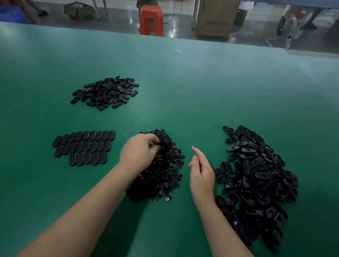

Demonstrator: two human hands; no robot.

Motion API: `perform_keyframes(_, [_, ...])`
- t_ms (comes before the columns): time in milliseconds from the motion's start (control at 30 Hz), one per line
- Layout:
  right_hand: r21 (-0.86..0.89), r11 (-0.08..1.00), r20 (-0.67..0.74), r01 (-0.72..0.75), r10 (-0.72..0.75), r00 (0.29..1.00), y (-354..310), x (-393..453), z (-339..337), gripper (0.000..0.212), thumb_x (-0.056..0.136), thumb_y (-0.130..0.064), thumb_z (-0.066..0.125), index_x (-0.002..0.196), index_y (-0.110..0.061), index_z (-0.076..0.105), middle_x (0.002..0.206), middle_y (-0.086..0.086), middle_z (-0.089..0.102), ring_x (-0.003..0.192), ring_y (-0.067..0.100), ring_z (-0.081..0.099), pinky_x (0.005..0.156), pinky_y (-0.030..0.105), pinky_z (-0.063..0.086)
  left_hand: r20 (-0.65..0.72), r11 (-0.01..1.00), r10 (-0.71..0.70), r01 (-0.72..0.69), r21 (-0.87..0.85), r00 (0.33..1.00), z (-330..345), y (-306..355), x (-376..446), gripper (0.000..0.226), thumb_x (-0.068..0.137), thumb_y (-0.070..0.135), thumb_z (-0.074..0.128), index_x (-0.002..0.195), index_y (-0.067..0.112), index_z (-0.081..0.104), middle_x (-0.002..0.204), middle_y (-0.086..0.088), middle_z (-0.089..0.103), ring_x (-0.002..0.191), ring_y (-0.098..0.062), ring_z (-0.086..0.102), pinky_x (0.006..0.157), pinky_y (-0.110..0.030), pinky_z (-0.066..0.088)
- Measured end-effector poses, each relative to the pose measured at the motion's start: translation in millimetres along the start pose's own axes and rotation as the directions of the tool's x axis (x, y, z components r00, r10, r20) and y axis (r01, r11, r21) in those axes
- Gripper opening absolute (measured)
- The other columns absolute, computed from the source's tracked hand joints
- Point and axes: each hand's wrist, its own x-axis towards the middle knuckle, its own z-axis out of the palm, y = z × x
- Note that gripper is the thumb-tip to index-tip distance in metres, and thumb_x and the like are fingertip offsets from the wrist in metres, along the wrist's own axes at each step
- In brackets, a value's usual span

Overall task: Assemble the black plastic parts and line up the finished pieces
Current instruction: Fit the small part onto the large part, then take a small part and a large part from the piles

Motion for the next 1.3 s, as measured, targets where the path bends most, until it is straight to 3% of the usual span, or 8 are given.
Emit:
perform_keyframes(100, [-0.022, 1.0, 0.003, -0.009, 0.009, 1.0, -2, 0, 1, 0.03, 0.107, -0.027, 0.046, 0.12, -0.05, 0.06, 0.108, -0.003, 0.071, 0.07, -0.005, 0.044, 0.074, 0.03, 0.043, -0.107, 0.977, -0.2, 0.206, 0.05, 0.974, -29, -55, 11, 0.016, 0.093, 0.029, 0.069, 0.107, 0.023, 0.074, 0.094, -0.001, 0.075, 0.075, -0.019, 0.066, 0.07, -0.031, 0.054])
perform_keyframes(300, [-0.068, 0.998, -0.011, -0.01, 0.009, 1.0, -5, -2, 0, 0.03, 0.106, -0.027, 0.048, 0.109, -0.055, 0.057, 0.079, -0.015, 0.065, 0.051, 0.004, 0.041, 0.051, 0.022, 0.039, -0.239, 0.905, -0.334, 0.381, 0.19, 0.912, -51, -131, 15, 0.023, 0.096, 0.021, 0.064, 0.113, 0.008, 0.073, 0.109, -0.018, 0.072, 0.103, -0.04, 0.063, 0.083, -0.042, 0.051])
perform_keyframes(533, [-0.101, 0.995, -0.01, -0.023, 0.022, 1.0, -5, -1, 1, 0.027, 0.106, -0.023, 0.048, 0.112, -0.047, 0.059, 0.078, -0.012, 0.066, 0.052, 0.003, 0.045, 0.053, 0.021, 0.04, -0.237, 0.941, -0.322, 0.338, 0.028, 0.916, -48, -144, 23, 0.03, 0.093, 0.02, 0.071, 0.119, 0.005, 0.071, 0.115, -0.014, 0.073, 0.112, -0.034, 0.064, 0.097, -0.041, 0.047])
perform_keyframes(800, [-0.122, 0.992, -0.004, 0.008, -0.008, 1.0, -5, -1, 1, 0.028, 0.105, -0.023, 0.05, 0.107, -0.049, 0.059, 0.073, -0.003, 0.064, 0.049, 0.004, 0.042, 0.049, 0.02, 0.036, -0.329, 0.936, -0.309, 0.346, 0.059, 0.892, -53, -141, 26, 0.029, 0.093, 0.03, 0.069, 0.11, 0.006, 0.071, 0.105, -0.015, 0.074, 0.101, -0.036, 0.065, 0.085, -0.041, 0.05])
perform_keyframes(900, [-0.136, 0.991, 0.006, -0.004, 0.005, 1.0, -3, 0, 2, 0.023, 0.105, -0.022, 0.05, 0.111, -0.042, 0.06, 0.076, 0.001, 0.065, 0.048, 0.004, 0.041, 0.049, 0.023, 0.037, -0.399, 0.978, -0.174, 0.206, 0.038, 0.9, -44, -125, 19, 0.022, 0.099, 0.029, 0.059, 0.105, 0.012, 0.072, 0.09, -0.006, 0.074, 0.08, -0.026, 0.066, 0.067, -0.033, 0.049])
perform_keyframes(1000, [-0.16, 0.987, 0.011, -0.001, 0.002, 1.0, -3, 1, 3, 0.019, 0.105, -0.022, 0.051, 0.109, -0.037, 0.062, 0.076, 0.0, 0.066, 0.049, 0.004, 0.043, 0.05, 0.023, 0.037, -0.286, 0.999, -0.023, 0.013, -0.035, 0.958, -18, -99, 5, 0.02, 0.1, 0.024, 0.057, 0.105, 0.012, 0.072, 0.077, 0.009, 0.065, 0.062, -0.005, 0.059, 0.053, -0.022, 0.043])
perform_keyframes(1200, [-0.238, 0.971, 0.038, 0.004, 0.005, 0.999, -6, 2, 1, 0.015, 0.104, -0.027, 0.053, 0.099, -0.031, 0.067, 0.071, -0.012, 0.06, 0.057, 0.0, 0.051, 0.053, 0.014, 0.038, -0.22, 0.999, 0.015, -0.022, -0.029, 0.975, 27, -82, -21, 0.017, 0.098, 0.031, 0.059, 0.099, 0.023, 0.074, 0.088, 0.012, 0.069, 0.077, -0.01, 0.06, 0.063, -0.028, 0.048])
perform_keyframes(1300, [-0.256, 0.964, 0.16, -0.072, 0.116, 0.98, -15, 15, -6, 0.015, 0.104, -0.025, 0.053, 0.099, -0.032, 0.066, 0.081, -0.007, 0.066, 0.063, 0.006, 0.053, 0.061, 0.024, 0.045, -0.211, 1.0, -0.001, -0.005, -0.023, 0.978, 29, -83, -23, 0.015, 0.097, 0.029, 0.059, 0.098, 0.03, 0.073, 0.088, 0.015, 0.068, 0.076, -0.006, 0.059, 0.061, -0.024, 0.041])
